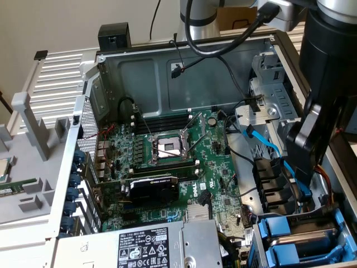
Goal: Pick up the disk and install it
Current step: 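Insert the first disk wire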
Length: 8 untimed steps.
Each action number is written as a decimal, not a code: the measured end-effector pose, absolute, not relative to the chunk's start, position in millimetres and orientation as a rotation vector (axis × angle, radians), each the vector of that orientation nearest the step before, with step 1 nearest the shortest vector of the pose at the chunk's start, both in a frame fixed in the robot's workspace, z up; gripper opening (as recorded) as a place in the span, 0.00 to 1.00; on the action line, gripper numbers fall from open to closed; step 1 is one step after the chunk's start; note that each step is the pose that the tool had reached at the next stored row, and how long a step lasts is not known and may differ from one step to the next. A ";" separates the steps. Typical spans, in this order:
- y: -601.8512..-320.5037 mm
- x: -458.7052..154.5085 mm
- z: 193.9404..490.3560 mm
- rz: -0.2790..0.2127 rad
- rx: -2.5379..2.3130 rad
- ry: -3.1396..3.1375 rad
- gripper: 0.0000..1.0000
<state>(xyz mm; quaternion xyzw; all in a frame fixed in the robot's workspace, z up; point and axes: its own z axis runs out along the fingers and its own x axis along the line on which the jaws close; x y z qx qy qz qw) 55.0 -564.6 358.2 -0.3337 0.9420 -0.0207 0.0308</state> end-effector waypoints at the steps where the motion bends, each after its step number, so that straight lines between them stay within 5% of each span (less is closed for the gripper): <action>1: -564.5 54.8 358.2 -0.064 -1.028 2.903 0.35; 8: -564.1 54.8 356.8 -0.064 -1.026 2.902 0.35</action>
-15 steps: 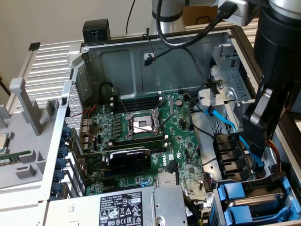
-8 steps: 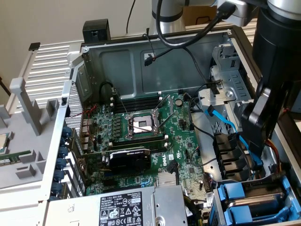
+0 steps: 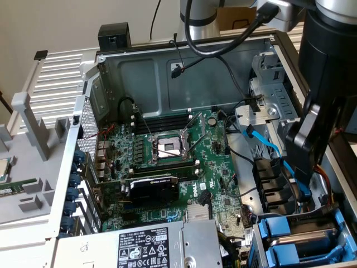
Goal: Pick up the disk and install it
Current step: 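Insert the first disk wire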
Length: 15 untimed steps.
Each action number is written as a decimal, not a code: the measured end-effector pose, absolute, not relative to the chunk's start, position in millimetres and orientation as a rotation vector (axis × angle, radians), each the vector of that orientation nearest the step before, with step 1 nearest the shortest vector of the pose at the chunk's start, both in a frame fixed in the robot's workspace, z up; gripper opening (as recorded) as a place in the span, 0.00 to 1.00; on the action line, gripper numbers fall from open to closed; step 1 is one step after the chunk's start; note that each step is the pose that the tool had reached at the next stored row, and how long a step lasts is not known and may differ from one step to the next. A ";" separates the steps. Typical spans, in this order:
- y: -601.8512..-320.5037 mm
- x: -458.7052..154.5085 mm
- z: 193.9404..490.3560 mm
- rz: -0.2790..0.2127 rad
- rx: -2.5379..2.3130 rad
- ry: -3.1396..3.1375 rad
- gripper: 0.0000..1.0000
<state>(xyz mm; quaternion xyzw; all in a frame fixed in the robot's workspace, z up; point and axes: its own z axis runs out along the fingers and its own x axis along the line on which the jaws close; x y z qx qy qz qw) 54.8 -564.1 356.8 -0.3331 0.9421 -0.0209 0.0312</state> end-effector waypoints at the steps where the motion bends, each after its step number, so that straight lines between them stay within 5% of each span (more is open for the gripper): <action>1: -563.9 54.8 356.4 -0.064 -1.026 2.902 0.35; 15: -560.1 54.8 352.5 -0.065 -1.026 2.901 0.35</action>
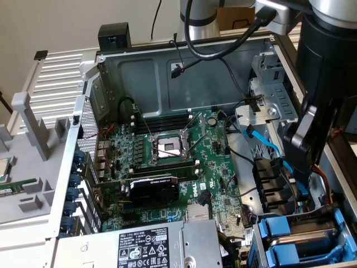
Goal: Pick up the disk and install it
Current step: 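Insert the first disk wire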
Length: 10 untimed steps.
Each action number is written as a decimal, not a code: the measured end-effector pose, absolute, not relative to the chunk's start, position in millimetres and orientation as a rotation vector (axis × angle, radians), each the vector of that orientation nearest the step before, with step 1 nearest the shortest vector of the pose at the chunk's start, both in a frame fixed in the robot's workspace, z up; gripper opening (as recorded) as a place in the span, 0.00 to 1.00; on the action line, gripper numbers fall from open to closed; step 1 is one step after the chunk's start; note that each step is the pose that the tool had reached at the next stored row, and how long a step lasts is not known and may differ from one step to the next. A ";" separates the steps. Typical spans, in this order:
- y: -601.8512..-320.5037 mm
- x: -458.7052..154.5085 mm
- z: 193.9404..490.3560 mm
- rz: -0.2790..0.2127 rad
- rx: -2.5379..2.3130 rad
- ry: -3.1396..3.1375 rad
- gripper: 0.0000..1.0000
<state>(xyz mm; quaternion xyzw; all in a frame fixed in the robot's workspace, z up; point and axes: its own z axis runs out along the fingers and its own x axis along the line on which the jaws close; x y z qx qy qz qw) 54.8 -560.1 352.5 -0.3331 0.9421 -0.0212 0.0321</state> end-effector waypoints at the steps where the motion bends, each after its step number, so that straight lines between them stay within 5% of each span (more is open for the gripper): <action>1: -559.8 54.8 352.3 -0.065 -1.026 2.901 0.35; 10: -559.2 55.2 351.4 -0.064 -1.025 2.900 0.35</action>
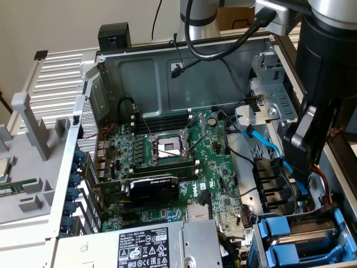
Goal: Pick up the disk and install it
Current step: 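Insert the first disk wire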
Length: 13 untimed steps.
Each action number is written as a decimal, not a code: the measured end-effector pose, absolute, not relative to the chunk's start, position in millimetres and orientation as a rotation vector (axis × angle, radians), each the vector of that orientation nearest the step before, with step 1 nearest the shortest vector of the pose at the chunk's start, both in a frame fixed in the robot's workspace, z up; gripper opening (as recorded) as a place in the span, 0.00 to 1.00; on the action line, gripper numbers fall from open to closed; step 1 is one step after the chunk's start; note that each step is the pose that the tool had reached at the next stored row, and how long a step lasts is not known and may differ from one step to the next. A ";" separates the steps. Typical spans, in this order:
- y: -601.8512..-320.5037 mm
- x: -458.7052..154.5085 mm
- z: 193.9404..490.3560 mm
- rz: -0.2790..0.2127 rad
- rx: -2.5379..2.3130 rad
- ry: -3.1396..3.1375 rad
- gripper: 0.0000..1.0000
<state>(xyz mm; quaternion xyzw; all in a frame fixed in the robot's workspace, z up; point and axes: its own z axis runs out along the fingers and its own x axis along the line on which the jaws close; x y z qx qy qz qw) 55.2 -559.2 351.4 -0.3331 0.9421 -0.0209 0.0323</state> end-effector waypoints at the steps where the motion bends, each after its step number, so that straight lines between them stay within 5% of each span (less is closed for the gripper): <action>1: -559.2 55.2 351.4 -0.064 -1.025 2.900 0.35; 13: -559.2 55.2 350.6 -0.065 -1.025 2.900 0.43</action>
